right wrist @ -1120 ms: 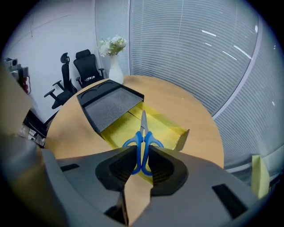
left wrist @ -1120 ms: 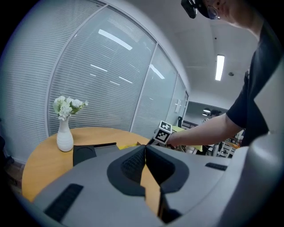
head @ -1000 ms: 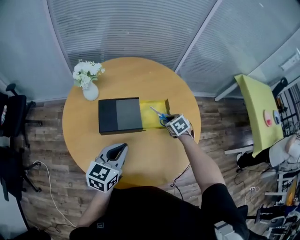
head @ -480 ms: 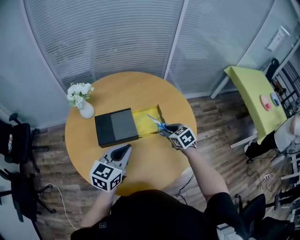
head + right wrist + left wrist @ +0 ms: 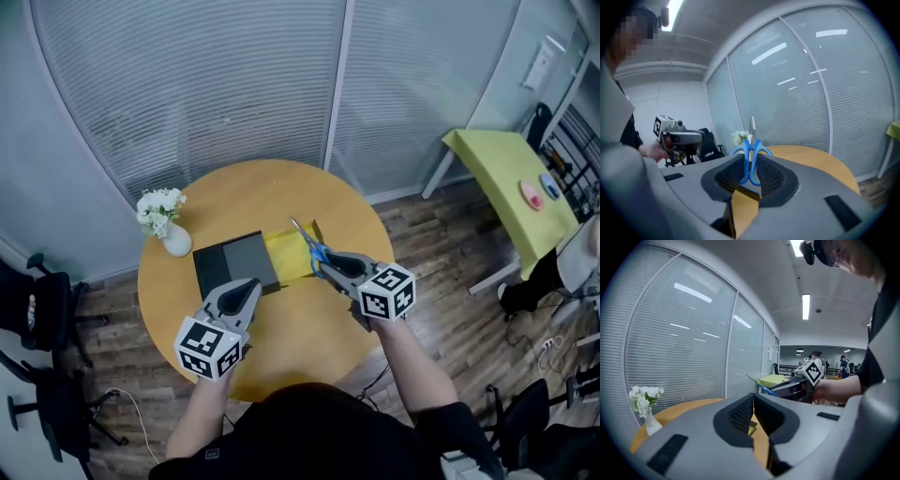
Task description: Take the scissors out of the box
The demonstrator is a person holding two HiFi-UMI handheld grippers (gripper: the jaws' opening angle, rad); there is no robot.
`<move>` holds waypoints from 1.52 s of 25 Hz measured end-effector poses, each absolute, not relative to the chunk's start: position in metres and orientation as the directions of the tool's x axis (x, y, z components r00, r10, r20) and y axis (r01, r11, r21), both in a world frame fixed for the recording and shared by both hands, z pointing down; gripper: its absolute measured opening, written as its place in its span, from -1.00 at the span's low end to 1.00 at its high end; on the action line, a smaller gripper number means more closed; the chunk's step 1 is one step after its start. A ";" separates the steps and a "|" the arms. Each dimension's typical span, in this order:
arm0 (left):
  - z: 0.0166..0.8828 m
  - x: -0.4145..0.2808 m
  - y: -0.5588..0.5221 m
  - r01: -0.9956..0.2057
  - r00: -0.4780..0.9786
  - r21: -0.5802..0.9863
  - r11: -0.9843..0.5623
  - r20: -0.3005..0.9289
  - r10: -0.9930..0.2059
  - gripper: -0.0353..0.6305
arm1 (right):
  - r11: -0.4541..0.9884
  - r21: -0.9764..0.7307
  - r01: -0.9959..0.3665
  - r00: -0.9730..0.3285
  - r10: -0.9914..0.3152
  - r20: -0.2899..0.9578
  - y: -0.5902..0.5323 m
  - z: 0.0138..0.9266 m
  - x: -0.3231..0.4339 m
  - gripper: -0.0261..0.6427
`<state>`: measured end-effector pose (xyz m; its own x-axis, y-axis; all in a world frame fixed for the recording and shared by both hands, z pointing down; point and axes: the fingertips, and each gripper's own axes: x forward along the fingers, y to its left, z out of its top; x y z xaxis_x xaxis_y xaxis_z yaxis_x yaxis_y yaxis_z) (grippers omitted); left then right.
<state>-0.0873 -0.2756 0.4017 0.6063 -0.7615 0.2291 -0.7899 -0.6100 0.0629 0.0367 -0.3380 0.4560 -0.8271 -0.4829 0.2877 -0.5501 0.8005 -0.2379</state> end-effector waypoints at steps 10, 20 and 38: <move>0.353 -0.083 -0.260 -0.782 0.621 0.035 -0.622 0.134 -0.772 -0.85 | 0.834 -0.365 -0.414 -0.884 -0.464 -0.056 -0.295 0.367 0.046 -0.64; 0.354 -0.093 -0.256 -0.815 0.578 0.031 -0.579 0.125 -0.806 -0.85 | 0.895 -0.178 -0.408 -0.890 -0.434 -0.138 -0.258 0.348 0.037 -0.64; 0.367 -0.109 -0.258 -0.838 0.544 0.049 -0.543 0.145 -0.827 -0.85 | 0.884 -0.203 -0.421 -0.889 -0.447 -0.103 -0.266 0.374 0.028 -0.64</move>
